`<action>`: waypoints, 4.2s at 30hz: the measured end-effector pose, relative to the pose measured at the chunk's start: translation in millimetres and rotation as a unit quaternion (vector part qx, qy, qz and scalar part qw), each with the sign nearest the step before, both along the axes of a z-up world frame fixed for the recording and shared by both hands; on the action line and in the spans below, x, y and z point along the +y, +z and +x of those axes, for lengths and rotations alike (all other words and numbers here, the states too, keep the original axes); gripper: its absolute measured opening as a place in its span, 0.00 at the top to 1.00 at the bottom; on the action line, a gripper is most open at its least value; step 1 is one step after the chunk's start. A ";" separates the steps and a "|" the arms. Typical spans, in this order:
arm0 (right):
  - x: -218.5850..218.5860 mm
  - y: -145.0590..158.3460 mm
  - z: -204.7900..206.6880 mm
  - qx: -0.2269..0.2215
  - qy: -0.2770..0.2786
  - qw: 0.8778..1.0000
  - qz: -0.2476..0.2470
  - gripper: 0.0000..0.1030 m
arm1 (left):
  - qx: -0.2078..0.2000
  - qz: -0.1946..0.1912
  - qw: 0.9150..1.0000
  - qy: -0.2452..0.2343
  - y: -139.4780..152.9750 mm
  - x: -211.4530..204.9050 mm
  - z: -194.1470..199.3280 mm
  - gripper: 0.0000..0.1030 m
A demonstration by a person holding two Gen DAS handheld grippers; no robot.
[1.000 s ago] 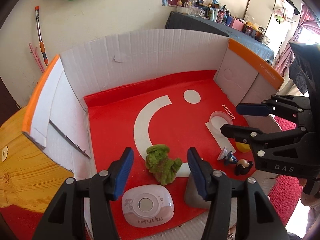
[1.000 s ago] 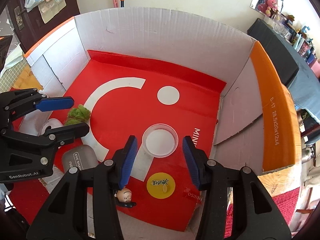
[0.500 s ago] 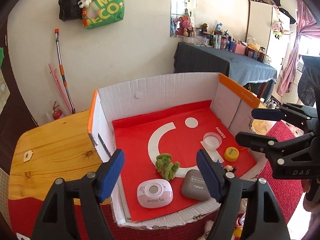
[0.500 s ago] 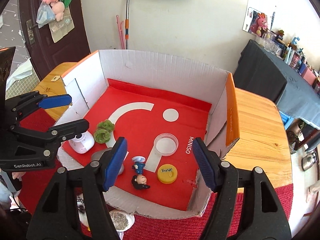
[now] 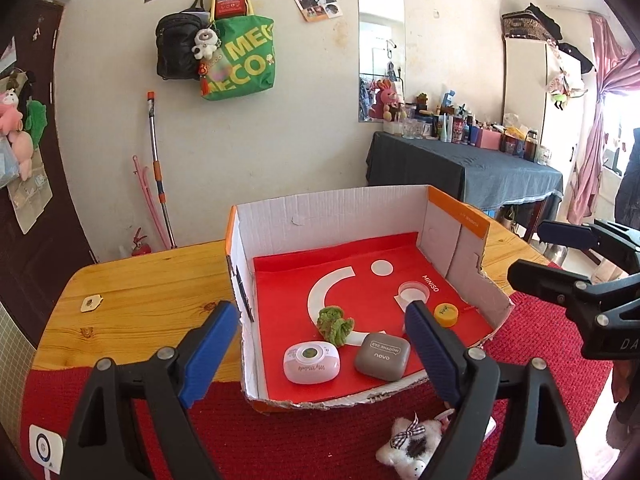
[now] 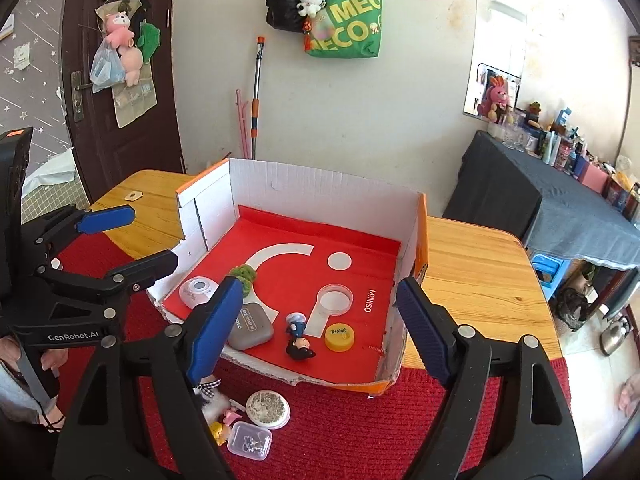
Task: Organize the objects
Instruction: 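Lift both tools out of the box back toward the rug, then grasp the white fluffy bunny with the left tool while the right tool grasps the clear earring box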
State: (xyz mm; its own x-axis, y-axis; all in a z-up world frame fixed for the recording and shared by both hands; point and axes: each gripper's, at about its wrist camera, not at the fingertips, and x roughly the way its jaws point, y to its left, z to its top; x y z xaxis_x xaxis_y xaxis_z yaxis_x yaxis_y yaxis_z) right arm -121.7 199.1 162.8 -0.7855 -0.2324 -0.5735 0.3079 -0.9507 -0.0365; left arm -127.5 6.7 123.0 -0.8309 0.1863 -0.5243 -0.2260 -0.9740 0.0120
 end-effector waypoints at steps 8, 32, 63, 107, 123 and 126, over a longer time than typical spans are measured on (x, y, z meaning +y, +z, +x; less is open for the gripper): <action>1.4 -10.2 39.8 0.031 -0.006 0.999 -0.017 0.15 | 0.017 0.007 1.000 0.005 -10.0 0.6 33.3 0.10; 7.5 -100.1 69.5 -0.028 -0.044 0.997 -0.050 0.09 | -0.070 0.026 0.997 0.034 -90.8 -6.5 60.5 0.04; 41.6 -122.6 45.9 -0.108 -0.071 0.990 -0.052 0.09 | -0.164 0.004 0.986 -0.023 -110.5 11.8 33.8 0.04; 6.9 -110.4 57.9 -0.072 0.030 0.997 -0.003 0.63 | -0.115 -0.006 0.989 -0.090 -90.1 21.1 36.5 0.55; 2.1 -104.2 61.1 -0.073 0.040 0.996 -0.012 0.63 | -0.104 0.004 0.990 -0.092 -79.6 15.6 46.1 0.55; 2.4 -104.0 61.4 -0.074 0.040 0.996 -0.012 0.63 | -0.103 0.007 0.990 -0.094 -77.3 15.3 47.1 0.55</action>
